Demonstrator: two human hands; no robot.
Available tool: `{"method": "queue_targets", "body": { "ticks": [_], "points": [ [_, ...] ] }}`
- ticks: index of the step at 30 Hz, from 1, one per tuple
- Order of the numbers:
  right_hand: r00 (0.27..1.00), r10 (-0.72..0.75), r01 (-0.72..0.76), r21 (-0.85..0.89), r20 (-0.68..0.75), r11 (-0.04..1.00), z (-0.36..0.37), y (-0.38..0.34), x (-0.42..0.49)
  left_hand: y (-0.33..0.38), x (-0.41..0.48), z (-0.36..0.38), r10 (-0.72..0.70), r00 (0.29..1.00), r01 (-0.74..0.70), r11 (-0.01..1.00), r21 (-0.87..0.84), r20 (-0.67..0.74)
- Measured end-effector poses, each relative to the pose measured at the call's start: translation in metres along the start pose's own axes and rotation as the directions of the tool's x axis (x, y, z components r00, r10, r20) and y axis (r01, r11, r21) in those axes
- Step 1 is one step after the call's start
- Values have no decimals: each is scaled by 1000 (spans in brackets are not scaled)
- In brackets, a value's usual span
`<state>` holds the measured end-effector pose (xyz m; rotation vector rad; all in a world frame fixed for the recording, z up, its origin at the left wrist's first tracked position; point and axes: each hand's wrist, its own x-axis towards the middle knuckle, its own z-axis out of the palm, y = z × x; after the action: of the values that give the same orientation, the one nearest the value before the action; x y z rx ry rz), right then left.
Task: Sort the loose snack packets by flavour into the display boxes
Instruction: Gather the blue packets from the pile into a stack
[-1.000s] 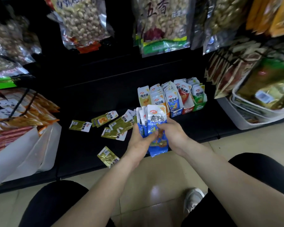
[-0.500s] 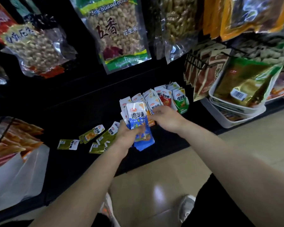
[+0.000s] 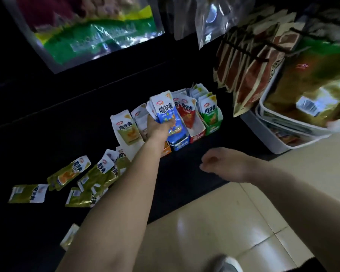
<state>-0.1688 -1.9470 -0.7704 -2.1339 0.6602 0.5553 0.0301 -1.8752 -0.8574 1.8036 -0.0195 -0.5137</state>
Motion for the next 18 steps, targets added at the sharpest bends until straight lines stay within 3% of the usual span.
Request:
{"method": "queue_targets", "body": {
  "ticks": [6,18],
  "points": [
    [999,36,-36,-20,34,999,10,2,22,-9,29,13,39,998,-38,999,-12,43],
    [996,68,-64,-65,53,996,9,7,23,-26,18,41,16,999,-21,985,172,30]
  ]
}}
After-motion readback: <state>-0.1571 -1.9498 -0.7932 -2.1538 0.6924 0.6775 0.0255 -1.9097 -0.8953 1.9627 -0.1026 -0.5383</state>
